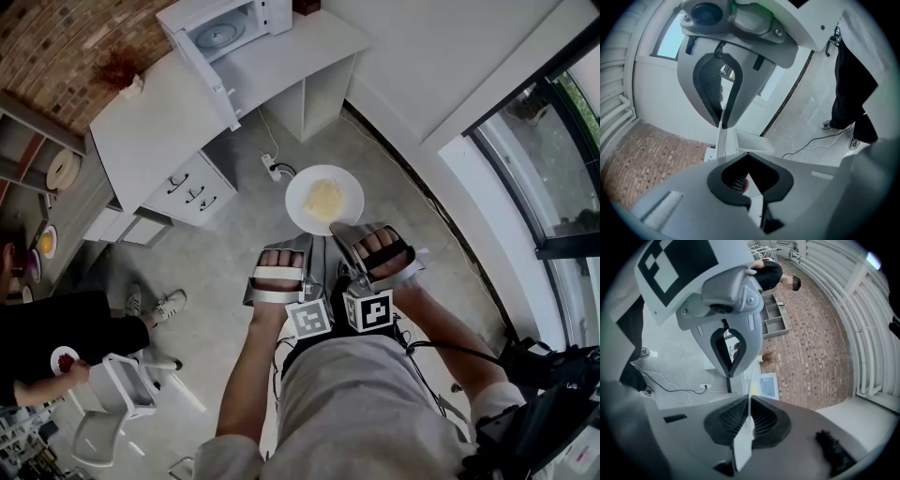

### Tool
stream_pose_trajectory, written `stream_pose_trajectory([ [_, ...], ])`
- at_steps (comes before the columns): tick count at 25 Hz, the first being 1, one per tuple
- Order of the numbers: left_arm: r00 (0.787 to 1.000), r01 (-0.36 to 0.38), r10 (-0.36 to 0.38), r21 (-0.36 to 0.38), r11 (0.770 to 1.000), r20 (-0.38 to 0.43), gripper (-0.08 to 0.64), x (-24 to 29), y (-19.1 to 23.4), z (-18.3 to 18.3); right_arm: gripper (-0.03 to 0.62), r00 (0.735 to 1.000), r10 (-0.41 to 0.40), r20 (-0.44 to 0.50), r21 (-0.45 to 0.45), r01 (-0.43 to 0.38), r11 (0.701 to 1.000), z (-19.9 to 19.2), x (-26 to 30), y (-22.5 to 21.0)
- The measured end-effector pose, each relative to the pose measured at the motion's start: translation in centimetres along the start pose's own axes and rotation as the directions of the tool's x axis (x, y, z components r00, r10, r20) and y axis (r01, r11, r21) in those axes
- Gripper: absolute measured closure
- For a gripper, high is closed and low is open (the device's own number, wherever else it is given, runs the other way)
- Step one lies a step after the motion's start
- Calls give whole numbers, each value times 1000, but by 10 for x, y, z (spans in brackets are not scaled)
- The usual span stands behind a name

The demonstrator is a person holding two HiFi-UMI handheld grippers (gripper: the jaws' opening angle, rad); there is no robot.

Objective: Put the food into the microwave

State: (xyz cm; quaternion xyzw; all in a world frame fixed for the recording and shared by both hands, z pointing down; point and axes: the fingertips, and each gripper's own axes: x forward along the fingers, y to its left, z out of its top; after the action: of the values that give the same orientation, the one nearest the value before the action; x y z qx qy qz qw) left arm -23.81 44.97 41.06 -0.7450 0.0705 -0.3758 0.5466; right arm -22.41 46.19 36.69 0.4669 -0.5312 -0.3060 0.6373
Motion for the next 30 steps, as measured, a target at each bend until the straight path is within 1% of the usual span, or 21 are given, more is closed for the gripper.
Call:
stream_pose_trajectory([
  [5,1000,10,-10,10,1000,-13,554,48,18,4,574,1000,-7,16,10,7,1000,-29,40,-8],
  [8,999,22,-22,12,1000,-44,554,82,32,2,574,999,-17,45,16,16,1000,-51,70,-21],
  [11,996,42,-43,-4,999,-77,554,116,46,5,574,997,-22,76,19,21,1000,-77,100,-37],
  [13,994,39,-40,-13,999,-100,554,138,60,9,574,995,-19,101,8,19,1000,-95,117,-46],
  [17,989,13,-19,-37,999,-149,554,180,91,15,574,988,-12,152,-41,19,999,-125,150,-57],
  [19,986,13,-21,-49,999,-168,554,197,102,15,574,986,-8,164,-35,14,999,-138,166,-63],
  [21,983,16,-27,-57,998,-182,554,209,109,14,574,985,-11,175,-14,14,1000,-147,179,-70],
  [25,977,16,-30,-68,998,-212,554,234,121,3,574,980,-19,196,-15,22,1000,-157,205,-82],
  [30,976,20,-40,-90,996,-215,554,264,132,-9,574,978,-15,206,-17,19,1000,-164,238,-90],
])
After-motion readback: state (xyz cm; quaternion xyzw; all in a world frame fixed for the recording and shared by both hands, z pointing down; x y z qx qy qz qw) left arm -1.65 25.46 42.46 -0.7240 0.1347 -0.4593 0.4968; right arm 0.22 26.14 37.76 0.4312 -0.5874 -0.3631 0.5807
